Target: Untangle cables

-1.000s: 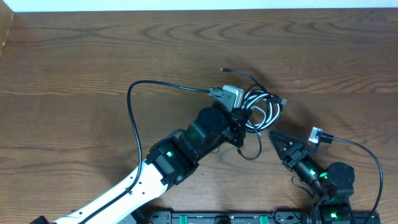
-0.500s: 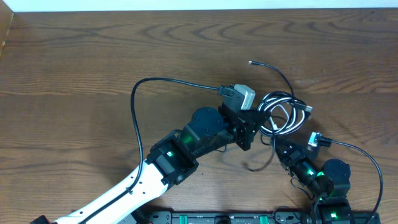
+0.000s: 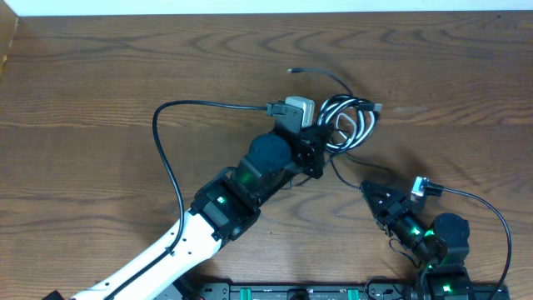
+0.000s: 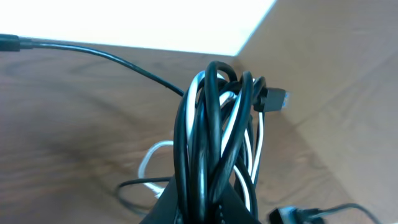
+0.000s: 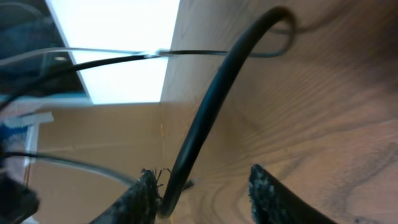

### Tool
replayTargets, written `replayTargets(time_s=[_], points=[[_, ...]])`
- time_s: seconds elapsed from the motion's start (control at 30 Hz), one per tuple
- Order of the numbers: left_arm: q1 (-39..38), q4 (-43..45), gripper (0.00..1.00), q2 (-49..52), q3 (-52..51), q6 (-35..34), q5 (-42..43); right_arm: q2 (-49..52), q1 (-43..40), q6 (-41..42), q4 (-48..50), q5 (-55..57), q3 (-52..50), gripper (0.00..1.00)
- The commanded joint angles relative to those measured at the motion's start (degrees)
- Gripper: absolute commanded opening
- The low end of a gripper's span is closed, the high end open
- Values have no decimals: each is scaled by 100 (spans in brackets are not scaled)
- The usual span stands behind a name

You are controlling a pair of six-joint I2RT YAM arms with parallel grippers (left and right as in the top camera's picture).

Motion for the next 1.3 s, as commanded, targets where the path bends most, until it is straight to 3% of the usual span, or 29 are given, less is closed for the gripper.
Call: replayTargets(time_s=[0.0,0.17,0.6,0.67,0.73,0.8,1.1,1.27], points=[[35,-205,8,-44,52,0,-588,15,20,-162,254,-400,-4,48],[35,-538,8,-44,52,0,-603,15,20,-284,1207,-935,-4,63],[35,-579,8,-35,52,2,-608,15,20,-278,1609,-1366,-4,69],[35,-584,8,-33,52,0,-702,17,20,-278,1611,-1364,-4,75],[35,-623,8,-31,52,0,-807,17,20,-278,1611,-1364,-4,90],[35,-678,8,-28,52,2,-946,15,20,-278,1613,-1364,-4,95],[22,-927,8,149,52,-72,-1027,15,24,-275,2059,-1602,-4,94],[22,-916,8,186,52,-616,-717,17,24,-369,2103,-1578,-7,93]])
